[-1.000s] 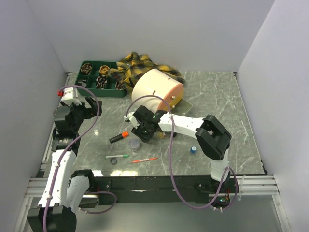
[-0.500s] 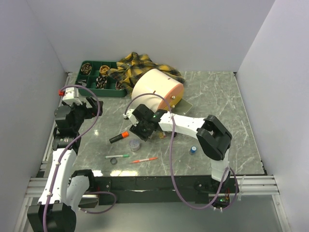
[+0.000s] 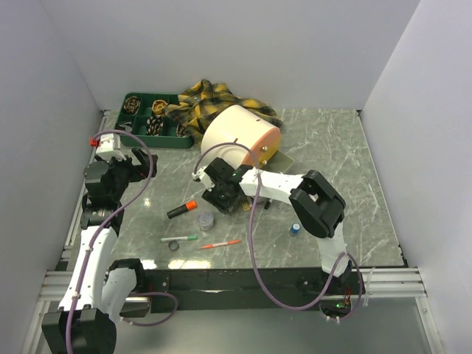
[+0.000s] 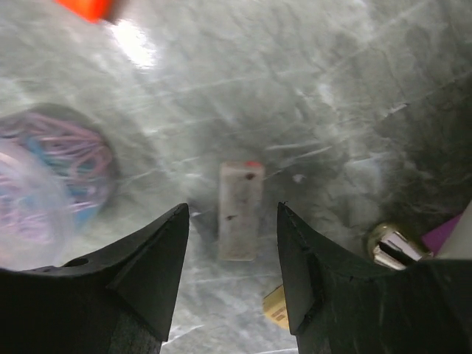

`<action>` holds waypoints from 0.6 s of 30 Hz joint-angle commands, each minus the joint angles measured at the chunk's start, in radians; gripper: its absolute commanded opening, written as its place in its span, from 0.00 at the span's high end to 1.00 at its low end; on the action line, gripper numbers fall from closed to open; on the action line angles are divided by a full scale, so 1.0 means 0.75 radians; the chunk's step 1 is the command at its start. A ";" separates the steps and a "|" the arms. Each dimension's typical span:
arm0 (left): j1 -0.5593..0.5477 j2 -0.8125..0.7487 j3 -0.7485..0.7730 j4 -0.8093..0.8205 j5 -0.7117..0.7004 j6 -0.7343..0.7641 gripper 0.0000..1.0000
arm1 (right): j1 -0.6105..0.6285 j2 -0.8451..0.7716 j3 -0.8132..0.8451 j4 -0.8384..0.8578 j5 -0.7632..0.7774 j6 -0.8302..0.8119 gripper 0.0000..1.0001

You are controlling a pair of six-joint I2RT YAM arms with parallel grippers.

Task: Sort the stationery into containers
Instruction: Pick up the stationery from the center of the board.

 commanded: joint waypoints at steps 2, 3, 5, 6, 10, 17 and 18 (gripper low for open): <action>0.011 0.000 -0.003 0.055 0.012 -0.009 0.01 | -0.034 0.045 0.074 0.000 -0.018 -0.015 0.43; 0.011 0.008 0.004 0.053 0.012 -0.007 0.01 | -0.036 0.057 0.076 -0.002 -0.044 -0.021 0.47; 0.013 0.018 0.012 0.048 0.012 -0.005 0.01 | -0.038 0.065 0.080 -0.027 -0.085 -0.037 0.55; 0.013 0.022 0.016 0.048 0.012 -0.005 0.01 | -0.036 0.061 0.074 -0.035 -0.124 -0.039 0.69; 0.017 0.030 0.020 0.050 0.014 -0.003 0.00 | -0.008 0.004 0.025 -0.041 -0.151 -0.070 0.92; 0.017 0.051 0.018 0.065 0.038 0.009 0.01 | 0.027 -0.257 -0.012 -0.039 -0.106 -0.129 0.97; 0.017 0.053 0.016 0.081 0.044 0.009 0.01 | 0.027 -0.335 -0.016 -0.039 -0.100 -0.133 0.98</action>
